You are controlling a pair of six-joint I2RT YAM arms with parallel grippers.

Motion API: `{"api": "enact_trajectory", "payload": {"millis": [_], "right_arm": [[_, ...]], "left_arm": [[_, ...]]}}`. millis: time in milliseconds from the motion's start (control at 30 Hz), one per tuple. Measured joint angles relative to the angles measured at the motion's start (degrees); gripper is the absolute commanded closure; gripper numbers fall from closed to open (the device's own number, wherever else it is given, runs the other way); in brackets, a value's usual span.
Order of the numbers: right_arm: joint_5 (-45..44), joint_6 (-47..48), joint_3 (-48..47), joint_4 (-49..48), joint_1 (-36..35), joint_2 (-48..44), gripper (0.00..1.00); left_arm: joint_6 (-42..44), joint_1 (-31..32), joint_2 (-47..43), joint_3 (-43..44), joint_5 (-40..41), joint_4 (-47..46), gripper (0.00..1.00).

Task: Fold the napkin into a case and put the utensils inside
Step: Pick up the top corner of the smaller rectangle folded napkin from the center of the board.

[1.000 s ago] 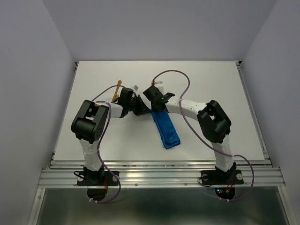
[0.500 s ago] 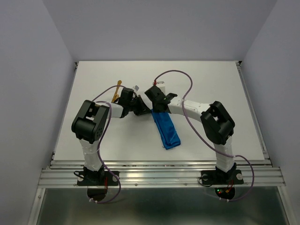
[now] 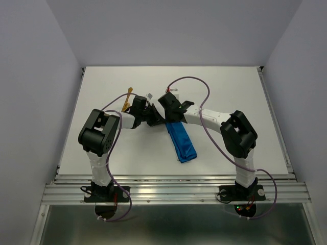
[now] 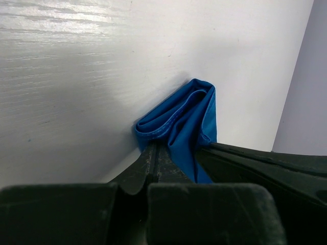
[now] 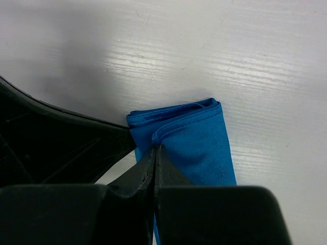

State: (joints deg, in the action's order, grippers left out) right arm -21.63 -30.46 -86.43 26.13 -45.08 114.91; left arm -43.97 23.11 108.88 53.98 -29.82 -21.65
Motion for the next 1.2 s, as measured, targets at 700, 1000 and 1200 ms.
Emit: {"api": "enact_trajectory", "payload": {"millis": [700,1000,1200], "right_arm": [[5.9,1.3,1.2,-2.7,0.0,0.0,0.76],[6.1,1.9,1.2,-3.6,0.0,0.0,0.62],[6.2,3.2,1.2,-3.7,0.0,0.0,0.62]], "left_arm": [[-0.1,0.4,0.0,0.0,0.0,0.0,1.00],[-0.1,0.4,0.5,0.0,0.0,-0.1,1.00],[-0.3,0.4,0.9,0.0,-0.2,-0.4,1.00]]}}
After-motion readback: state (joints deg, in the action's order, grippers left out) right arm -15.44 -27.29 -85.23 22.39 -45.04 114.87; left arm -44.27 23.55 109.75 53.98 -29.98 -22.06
